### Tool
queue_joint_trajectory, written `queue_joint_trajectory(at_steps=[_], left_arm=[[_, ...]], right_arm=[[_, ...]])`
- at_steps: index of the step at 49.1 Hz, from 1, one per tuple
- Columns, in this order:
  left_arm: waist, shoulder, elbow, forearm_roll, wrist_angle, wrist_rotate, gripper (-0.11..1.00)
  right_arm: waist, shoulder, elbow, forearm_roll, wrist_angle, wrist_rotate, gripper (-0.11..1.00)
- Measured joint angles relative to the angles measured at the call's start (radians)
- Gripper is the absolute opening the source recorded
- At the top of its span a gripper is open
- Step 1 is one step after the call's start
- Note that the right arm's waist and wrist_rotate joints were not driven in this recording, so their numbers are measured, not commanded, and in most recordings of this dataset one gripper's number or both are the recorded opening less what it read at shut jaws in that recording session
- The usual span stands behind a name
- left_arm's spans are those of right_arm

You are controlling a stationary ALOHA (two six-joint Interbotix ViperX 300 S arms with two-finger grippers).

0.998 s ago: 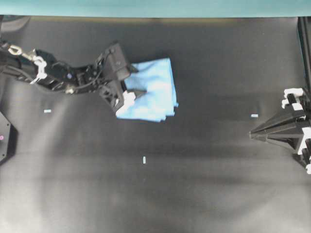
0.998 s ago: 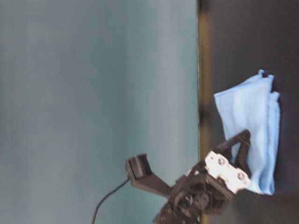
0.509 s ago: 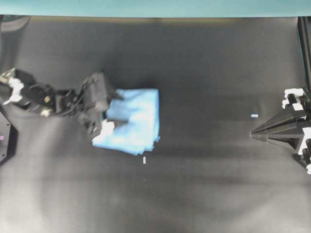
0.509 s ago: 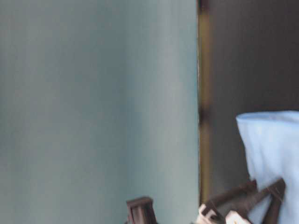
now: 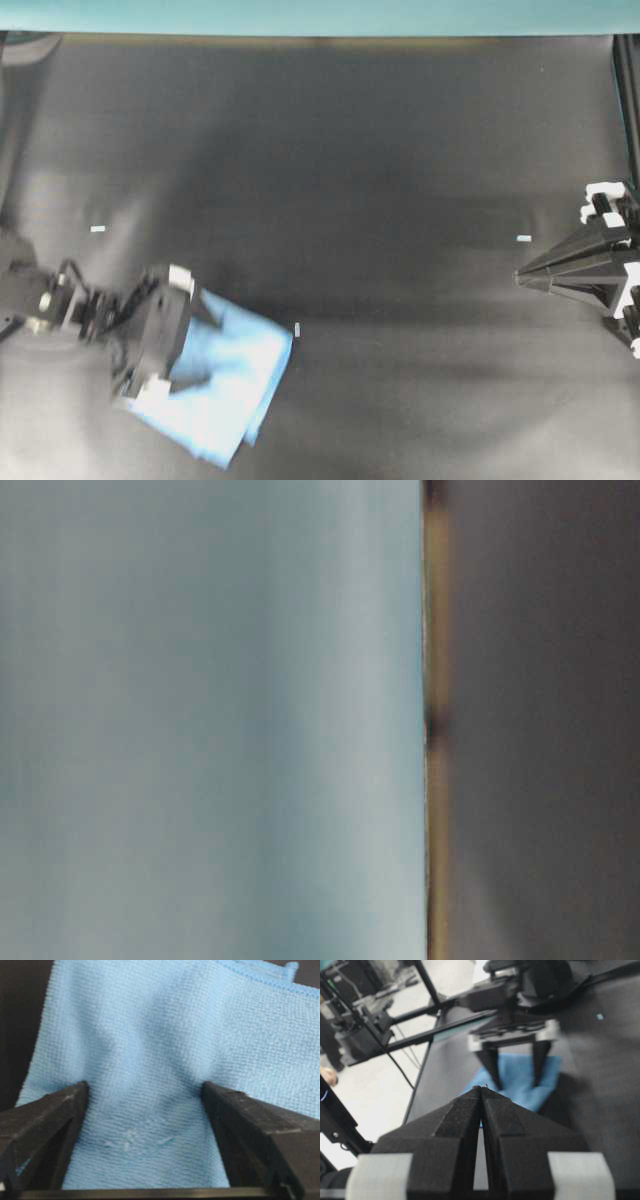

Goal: Push a blue cloth with the left arm to wipe the desk.
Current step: 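Push the cloth with the left gripper toward the front-left table corner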

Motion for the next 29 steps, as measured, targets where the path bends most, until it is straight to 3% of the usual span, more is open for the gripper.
queue_joint_trajectory(at_steps=[8,13,20,29], left_arm=[[-0.109,-0.003,0.000,0.000,0.005,-0.081,0.89],[-0.137,-0.003,0.002,0.000,0.005,-0.109,0.89],[-0.144,-0.008,0.002,0.000,0.006,-0.107,0.89],[-0.147,-0.054,0.000,0.000,0.025,-0.051,0.87]], right_arm=[[0.002,-0.002,0.003,0.011,-0.003,-0.002,0.00],[0.002,0.000,0.003,0.014,-0.014,0.000,0.00],[0.002,0.000,0.003,0.017,-0.026,-0.002,0.00],[0.002,-0.002,0.005,0.017,-0.031,0.000,0.00]])
